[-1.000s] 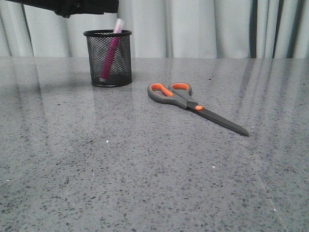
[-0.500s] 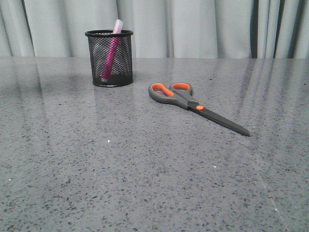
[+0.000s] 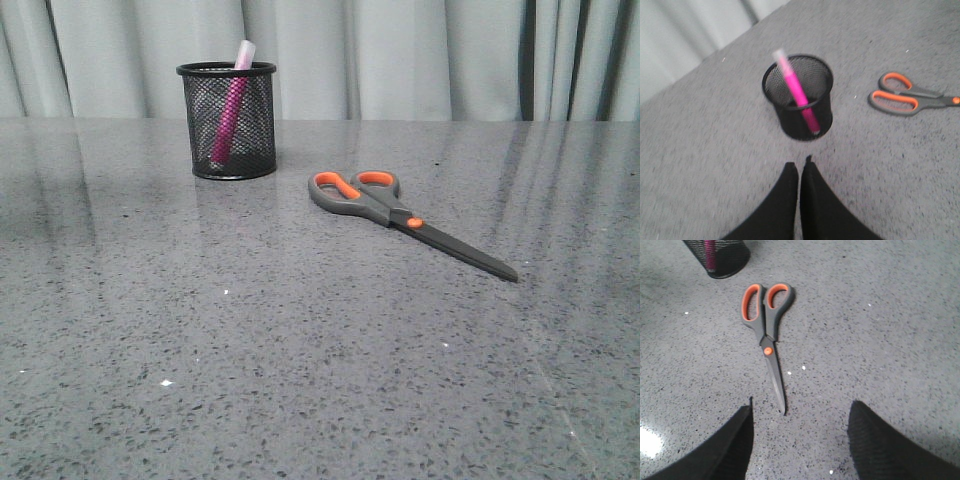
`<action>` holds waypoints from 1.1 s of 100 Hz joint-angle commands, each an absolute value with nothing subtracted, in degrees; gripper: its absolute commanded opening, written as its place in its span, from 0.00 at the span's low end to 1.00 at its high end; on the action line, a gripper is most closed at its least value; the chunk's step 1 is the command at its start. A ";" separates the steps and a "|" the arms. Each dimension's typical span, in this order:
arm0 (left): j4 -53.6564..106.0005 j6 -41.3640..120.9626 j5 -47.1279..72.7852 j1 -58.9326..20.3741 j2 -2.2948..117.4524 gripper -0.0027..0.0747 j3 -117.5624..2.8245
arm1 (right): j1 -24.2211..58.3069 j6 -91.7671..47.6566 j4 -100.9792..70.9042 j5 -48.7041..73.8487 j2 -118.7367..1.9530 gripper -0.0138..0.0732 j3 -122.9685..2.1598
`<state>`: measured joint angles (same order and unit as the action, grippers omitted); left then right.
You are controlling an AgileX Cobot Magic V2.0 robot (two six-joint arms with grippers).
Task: Put pen and scissors into bin
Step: 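Withdraw the left gripper away from the mesh cup, then lower the right gripper onto the scissors handles and close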
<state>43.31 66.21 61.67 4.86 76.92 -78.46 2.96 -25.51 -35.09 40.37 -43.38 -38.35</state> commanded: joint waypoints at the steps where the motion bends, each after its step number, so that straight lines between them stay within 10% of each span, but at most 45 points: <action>1: 42.64 62.22 59.52 5.00 72.64 0.01 -77.96 | 2.87 -28.49 -37.75 36.93 -43.55 0.59 -40.32; 51: 43.14 58.31 46.54 5.00 50.93 0.01 -49.60 | 6.97 -33.30 -38.23 39.29 -48.25 0.59 -44.41; 110: 43.70 52.09 46.07 5.00 42.11 0.01 -45.58 | 16.11 -36.25 -36.00 47.33 -76.05 0.59 -63.42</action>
<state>41.13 54.60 49.16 4.86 42.44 -44.18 14.67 -35.51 -35.84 48.47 -74.13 -59.67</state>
